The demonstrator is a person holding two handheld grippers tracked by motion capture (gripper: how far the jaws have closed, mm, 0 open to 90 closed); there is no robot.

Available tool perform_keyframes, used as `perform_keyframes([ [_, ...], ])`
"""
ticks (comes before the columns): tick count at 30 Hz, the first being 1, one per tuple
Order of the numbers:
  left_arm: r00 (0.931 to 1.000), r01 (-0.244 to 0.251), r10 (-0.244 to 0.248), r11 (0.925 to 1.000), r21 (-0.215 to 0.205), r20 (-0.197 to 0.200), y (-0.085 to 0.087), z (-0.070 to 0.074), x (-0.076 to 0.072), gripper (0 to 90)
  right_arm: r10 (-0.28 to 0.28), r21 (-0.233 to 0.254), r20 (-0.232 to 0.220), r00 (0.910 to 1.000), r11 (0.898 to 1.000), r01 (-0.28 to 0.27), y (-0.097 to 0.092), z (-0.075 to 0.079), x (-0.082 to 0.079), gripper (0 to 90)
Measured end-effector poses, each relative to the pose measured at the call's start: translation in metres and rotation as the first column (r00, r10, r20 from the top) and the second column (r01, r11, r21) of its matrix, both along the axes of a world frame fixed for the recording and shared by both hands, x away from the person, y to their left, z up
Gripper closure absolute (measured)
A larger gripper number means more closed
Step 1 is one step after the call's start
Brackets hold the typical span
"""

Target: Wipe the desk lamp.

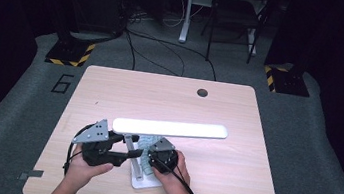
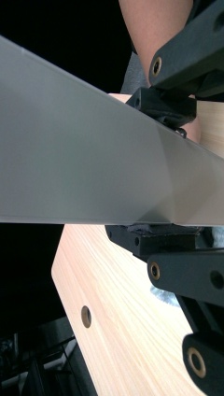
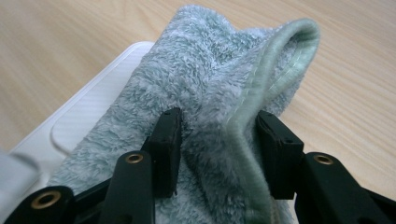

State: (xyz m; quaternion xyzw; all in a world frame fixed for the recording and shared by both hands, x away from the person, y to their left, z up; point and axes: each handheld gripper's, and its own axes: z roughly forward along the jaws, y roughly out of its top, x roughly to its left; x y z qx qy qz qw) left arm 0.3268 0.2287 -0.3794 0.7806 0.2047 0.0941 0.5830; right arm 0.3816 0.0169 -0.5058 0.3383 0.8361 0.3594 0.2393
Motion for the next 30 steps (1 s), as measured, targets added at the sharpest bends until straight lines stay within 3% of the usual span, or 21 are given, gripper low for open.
perform_keyframes([
  [7,1.0000,0.000,0.000,1.0000,-0.001,0.002,0.000,0.000,0.000,51.1,-0.030,0.021,-0.036,0.9989,0.999,0.031,0.002,0.001,0.021,54.4],
  [14,1.0000,-0.008,0.008,1.0000,0.005,0.005,0.002,0.001,0.000,51.3,-0.053,0.016,-0.031,0.9981,0.998,0.053,0.005,0.001,0.032,54.4],
  [19,0.9996,-0.022,0.022,0.9997,0.006,0.020,0.005,0.001,0.000,51.6,-0.065,0.012,-0.026,0.9975,0.998,0.065,0.005,0.001,0.030,54.5],
  [30,0.9997,-0.019,0.019,0.9998,0.003,0.018,0.006,0.001,-0.001,52.2,-0.062,0.036,-0.027,0.9977,0.997,0.063,-0.013,-0.001,0.023,54.5],
])
